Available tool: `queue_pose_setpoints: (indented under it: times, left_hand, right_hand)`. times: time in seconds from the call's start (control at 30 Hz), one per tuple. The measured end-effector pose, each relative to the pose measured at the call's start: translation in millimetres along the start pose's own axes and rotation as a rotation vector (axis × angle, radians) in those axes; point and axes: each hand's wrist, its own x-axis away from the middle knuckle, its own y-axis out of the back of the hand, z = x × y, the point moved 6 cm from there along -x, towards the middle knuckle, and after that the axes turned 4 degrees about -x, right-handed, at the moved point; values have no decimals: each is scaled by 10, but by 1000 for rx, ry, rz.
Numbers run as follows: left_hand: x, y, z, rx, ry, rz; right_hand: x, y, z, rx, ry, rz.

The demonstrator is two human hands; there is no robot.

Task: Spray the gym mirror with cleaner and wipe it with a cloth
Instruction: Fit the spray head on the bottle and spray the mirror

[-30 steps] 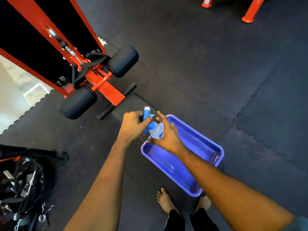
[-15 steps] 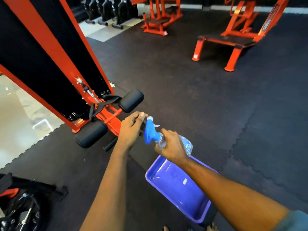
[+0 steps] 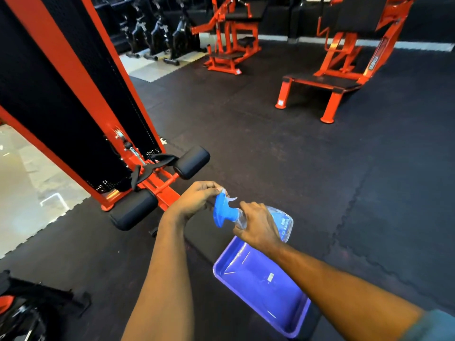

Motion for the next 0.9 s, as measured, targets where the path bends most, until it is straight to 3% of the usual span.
queue_pose_setpoints:
  times: [0.43, 0.6, 0.9]
  left_hand:
    - [82, -42, 78, 100, 13, 15]
    - [121, -12, 64, 27, 14, -16]
    - [141, 76, 18, -308, -64, -388]
  right_hand:
    - [95, -67, -4, 55, -32, -21]
    - [109, -75, 38, 108, -8, -53]
    - [115, -114, 81, 165, -97, -1]
